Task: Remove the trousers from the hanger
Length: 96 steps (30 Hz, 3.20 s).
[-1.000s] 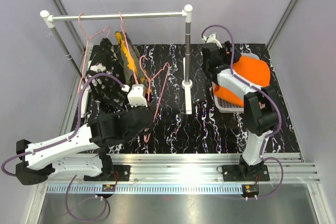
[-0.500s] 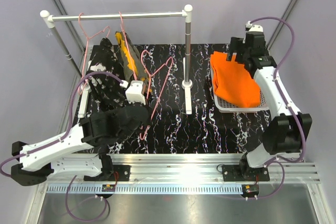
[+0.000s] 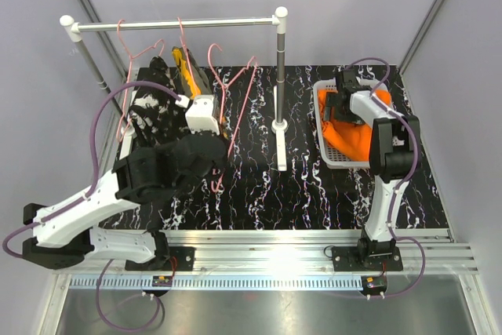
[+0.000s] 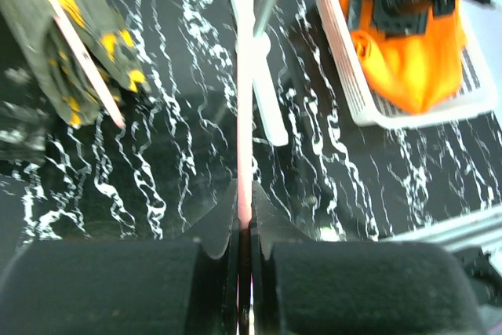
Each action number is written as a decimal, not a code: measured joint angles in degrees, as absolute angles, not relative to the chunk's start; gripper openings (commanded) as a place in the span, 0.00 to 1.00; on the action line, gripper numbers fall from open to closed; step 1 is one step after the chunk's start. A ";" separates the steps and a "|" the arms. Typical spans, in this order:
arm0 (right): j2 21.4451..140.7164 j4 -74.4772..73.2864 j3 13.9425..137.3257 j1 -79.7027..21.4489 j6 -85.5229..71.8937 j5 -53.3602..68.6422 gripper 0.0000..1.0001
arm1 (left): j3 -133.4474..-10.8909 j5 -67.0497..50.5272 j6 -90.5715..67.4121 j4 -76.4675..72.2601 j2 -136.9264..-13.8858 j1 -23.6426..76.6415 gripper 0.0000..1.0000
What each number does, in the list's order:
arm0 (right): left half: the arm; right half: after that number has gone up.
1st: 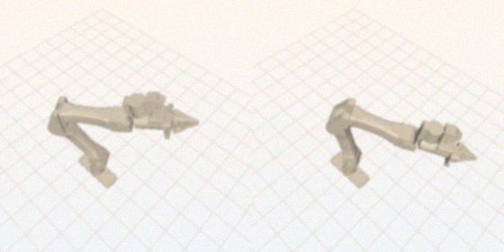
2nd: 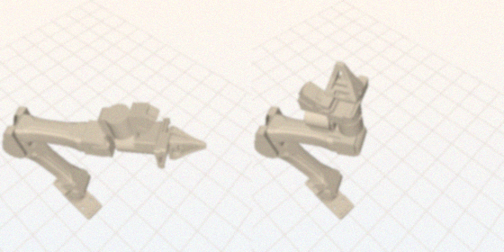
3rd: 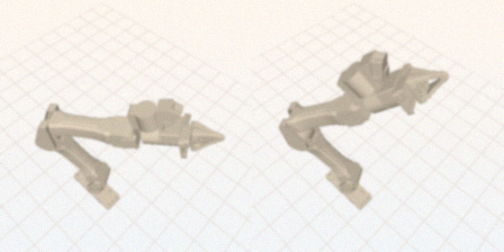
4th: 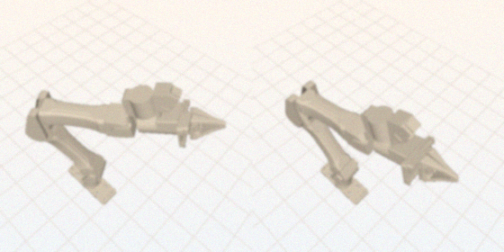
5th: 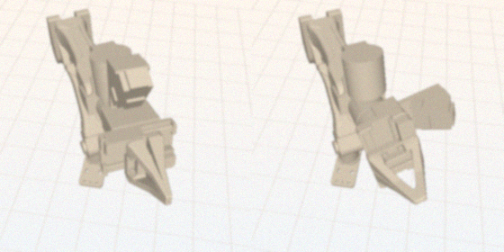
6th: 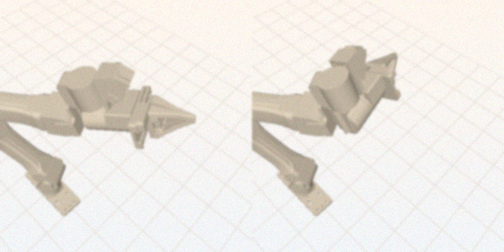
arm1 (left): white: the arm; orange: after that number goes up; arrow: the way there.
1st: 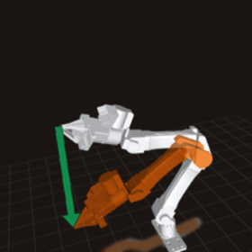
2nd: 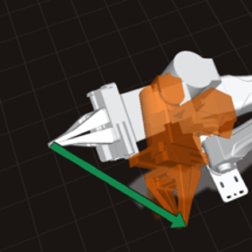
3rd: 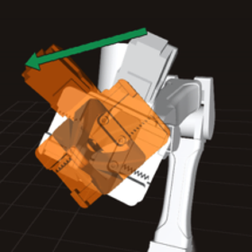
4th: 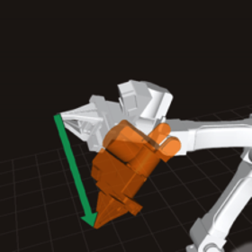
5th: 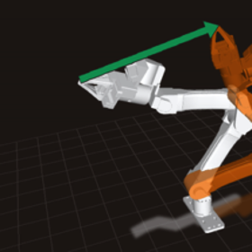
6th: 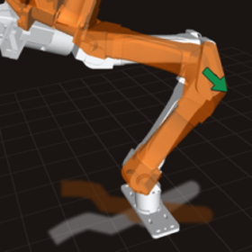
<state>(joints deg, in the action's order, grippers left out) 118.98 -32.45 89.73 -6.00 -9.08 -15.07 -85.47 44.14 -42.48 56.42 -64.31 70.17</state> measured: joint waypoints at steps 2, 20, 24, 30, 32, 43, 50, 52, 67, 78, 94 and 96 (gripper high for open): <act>118.28 -33.15 89.71 -6.00 -9.15 -15.49 0.99 | -87.57 45.67 -42.46 57.49 -65.76 70.17 0.00; 68.47 -37.98 79.20 -6.00 -10.15 1.54 0.99 | -93.45 51.70 -30.30 53.58 -78.08 64.38 0.00; 59.40 -36.80 73.03 -6.00 -11.99 9.74 0.99 | -97.49 50.89 -26.61 50.17 -82.02 59.31 0.00; 48.64 -35.53 66.57 -6.00 -16.32 19.33 1.00 | -101.54 46.65 -22.20 44.82 -88.07 53.28 0.00; 46.02 -35.38 66.24 -6.00 -17.96 21.04 0.99 | -103.13 45.08 -21.12 43.51 -90.21 52.05 0.00; 40.88 -36.47 62.54 -6.00 -21.23 26.50 1.00 | -107.90 38.68 -20.16 41.71 -98.02 46.96 0.01; 39.99 -38.22 62.54 -6.00 -21.12 26.57 0.99 | -108.44 35.40 -20.53 41.76 -99.63 46.59 0.16; 39.55 -38.76 62.54 -6.00 -20.97 26.57 0.99 | -108.42 34.57 -20.71 41.78 -99.70 46.61 0.41; 38.22 -40.77 62.54 -6.00 -20.01 21.02 0.99 | -105.25 30.79 -21.98 41.19 -91.02 46.57 0.99; 37.65 -41.15 62.41 -6.00 -20.84 21.12 1.00 | -100.33 34.76 -22.76 43.18 -75.37 46.04 0.99; 37.10 -39.68 60.86 -6.00 -22.74 25.26 0.99 | -89.36 33.08 -26.50 47.48 -77.84 34.02 0.61; 37.10 -39.42 60.47 -6.00 -23.00 25.78 1.00 | -89.19 32.45 -26.72 47.11 -78.96 33.23 0.45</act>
<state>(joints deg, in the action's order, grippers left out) 37.10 -39.42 60.47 -6.00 -23.00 25.78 -89.19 32.45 -26.72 47.11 -78.96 33.23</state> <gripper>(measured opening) 0.993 0.605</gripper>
